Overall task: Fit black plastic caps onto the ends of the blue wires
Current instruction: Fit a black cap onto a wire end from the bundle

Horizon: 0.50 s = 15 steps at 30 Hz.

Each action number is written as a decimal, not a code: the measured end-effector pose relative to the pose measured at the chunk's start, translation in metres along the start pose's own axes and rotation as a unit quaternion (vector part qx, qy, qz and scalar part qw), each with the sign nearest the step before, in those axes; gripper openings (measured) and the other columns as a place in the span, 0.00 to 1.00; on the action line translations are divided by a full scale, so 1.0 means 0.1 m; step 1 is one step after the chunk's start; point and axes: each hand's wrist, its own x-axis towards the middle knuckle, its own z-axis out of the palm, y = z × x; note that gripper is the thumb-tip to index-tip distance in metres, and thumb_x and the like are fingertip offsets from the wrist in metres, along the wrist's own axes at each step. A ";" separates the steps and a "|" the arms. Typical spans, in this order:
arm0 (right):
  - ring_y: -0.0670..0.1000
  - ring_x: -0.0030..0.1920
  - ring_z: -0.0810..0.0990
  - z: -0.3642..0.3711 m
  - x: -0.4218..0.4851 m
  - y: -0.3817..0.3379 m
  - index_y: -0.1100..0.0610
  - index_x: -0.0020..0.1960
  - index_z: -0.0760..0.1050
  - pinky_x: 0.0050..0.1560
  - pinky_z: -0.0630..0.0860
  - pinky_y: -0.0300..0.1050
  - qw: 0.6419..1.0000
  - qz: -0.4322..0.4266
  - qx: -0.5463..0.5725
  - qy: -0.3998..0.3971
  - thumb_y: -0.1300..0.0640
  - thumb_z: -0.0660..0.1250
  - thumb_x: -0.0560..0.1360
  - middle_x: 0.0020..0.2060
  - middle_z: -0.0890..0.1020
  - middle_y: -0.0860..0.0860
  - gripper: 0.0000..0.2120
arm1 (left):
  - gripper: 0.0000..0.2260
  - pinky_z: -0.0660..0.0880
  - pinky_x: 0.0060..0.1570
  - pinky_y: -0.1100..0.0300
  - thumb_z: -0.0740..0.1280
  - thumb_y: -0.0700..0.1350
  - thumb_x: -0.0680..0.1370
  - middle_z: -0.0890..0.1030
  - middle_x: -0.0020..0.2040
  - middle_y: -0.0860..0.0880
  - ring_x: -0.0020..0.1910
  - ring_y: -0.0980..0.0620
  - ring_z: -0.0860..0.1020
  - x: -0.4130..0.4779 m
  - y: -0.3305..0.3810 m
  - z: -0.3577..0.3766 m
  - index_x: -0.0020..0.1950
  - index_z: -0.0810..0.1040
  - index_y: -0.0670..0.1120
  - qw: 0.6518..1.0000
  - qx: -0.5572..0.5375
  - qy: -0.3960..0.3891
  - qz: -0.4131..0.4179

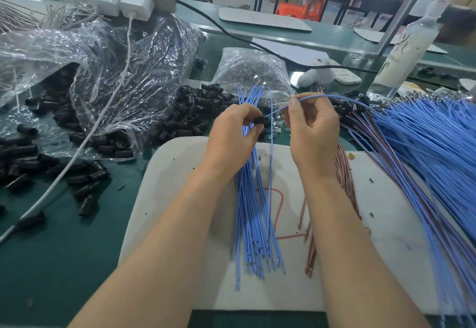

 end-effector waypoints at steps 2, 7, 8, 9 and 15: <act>0.53 0.42 0.82 0.01 -0.01 0.00 0.48 0.43 0.74 0.49 0.79 0.57 1.000 -0.001 0.004 -0.014 0.58 0.63 0.76 0.39 0.82 0.51 0.06 | 0.05 0.67 0.47 0.75 0.68 0.39 0.75 0.78 0.45 0.53 0.44 0.58 0.74 -0.01 0.03 0.00 0.50 0.79 0.45 1.000 -0.005 -0.001 0.011; 0.48 0.41 0.81 0.01 -0.01 -0.01 0.48 0.40 0.76 0.50 0.79 0.53 0.998 0.030 0.040 -0.038 0.60 0.65 0.76 0.36 0.81 0.47 0.09 | 0.06 0.67 0.45 0.76 0.70 0.39 0.75 0.77 0.43 0.53 0.40 0.59 0.73 -0.03 0.11 -0.01 0.51 0.81 0.42 0.998 -0.031 0.020 0.042; 0.45 0.39 0.81 0.01 0.00 -0.02 0.49 0.40 0.76 0.49 0.80 0.50 0.997 0.038 0.051 -0.046 0.61 0.66 0.76 0.35 0.81 0.46 0.09 | 0.05 0.68 0.46 0.76 0.70 0.39 0.75 0.77 0.43 0.53 0.41 0.58 0.73 -0.03 0.14 -0.02 0.50 0.81 0.42 0.998 -0.037 0.023 0.051; 0.43 0.38 0.80 0.01 0.00 -0.02 0.50 0.40 0.77 0.48 0.79 0.47 0.995 0.049 0.065 -0.056 0.61 0.66 0.76 0.35 0.81 0.46 0.09 | 0.05 0.68 0.46 0.75 0.70 0.40 0.75 0.77 0.43 0.53 0.42 0.57 0.74 -0.04 0.16 -0.02 0.50 0.81 0.43 0.997 -0.044 0.027 0.061; 0.47 0.41 0.80 0.00 -0.01 -0.11 0.49 0.48 0.79 0.44 0.78 0.41 0.969 0.085 0.221 -0.074 0.56 0.61 0.80 0.42 0.81 0.49 0.09 | 0.05 0.70 0.49 0.68 0.70 0.41 0.75 0.78 0.44 0.53 0.45 0.54 0.75 -0.05 0.21 -0.01 0.51 0.81 0.43 0.993 -0.047 0.074 0.079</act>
